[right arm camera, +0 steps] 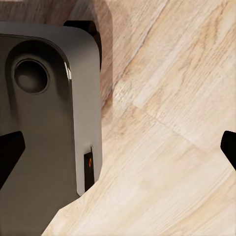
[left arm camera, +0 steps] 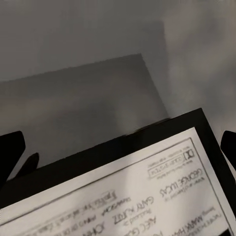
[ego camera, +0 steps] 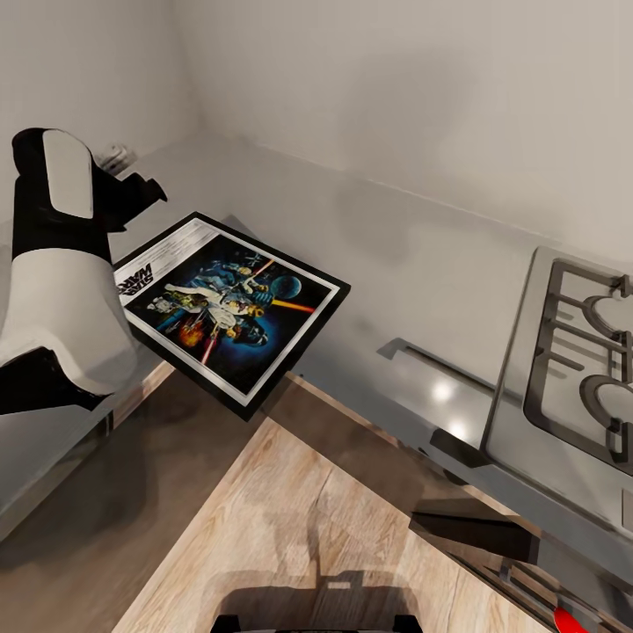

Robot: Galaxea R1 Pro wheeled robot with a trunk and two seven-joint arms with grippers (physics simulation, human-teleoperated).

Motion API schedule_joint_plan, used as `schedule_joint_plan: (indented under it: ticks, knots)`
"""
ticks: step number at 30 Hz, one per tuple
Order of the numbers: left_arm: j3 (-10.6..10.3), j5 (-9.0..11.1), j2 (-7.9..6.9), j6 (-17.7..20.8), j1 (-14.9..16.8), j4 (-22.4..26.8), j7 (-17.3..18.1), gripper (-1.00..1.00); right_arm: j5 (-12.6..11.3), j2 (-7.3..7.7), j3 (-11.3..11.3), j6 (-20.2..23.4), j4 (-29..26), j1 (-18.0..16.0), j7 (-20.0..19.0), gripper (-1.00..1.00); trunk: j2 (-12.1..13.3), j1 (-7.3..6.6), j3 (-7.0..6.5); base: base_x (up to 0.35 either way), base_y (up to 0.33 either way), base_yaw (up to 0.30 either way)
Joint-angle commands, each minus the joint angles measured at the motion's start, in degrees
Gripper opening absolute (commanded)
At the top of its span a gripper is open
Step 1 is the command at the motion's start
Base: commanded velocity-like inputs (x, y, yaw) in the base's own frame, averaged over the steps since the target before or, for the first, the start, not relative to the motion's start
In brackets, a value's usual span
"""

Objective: Pick up the poster from the kitchen countertop and hang it on one of the wall nails in the kitchen.

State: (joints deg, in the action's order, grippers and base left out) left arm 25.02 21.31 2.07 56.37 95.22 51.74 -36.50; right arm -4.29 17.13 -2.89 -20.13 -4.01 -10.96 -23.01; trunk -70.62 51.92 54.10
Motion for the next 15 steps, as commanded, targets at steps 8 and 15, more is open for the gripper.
schedule_joint_plan:
  ticks: [8, 15]
  knots:
    - [0.2, 0.7, -0.75, 0.1, 0.1, -1.8, -0.5, 1.0, -0.5, 0.01, -0.3, 0.0, 0.1, 0.0, -0.5, 1.0, 0.0, 0.0, 0.04, 0.0, 0.0, 0.0]
    - [0.3, 0.7, -1.07, 0.1, 0.1, -2.7, -0.5, 1.0, -0.5, 0.01, -0.3, 0.0, 0.1, 0.0, -0.5, 1.0, 0.0, 0.0, 0.04, 0.0, 0.0, 0.0]
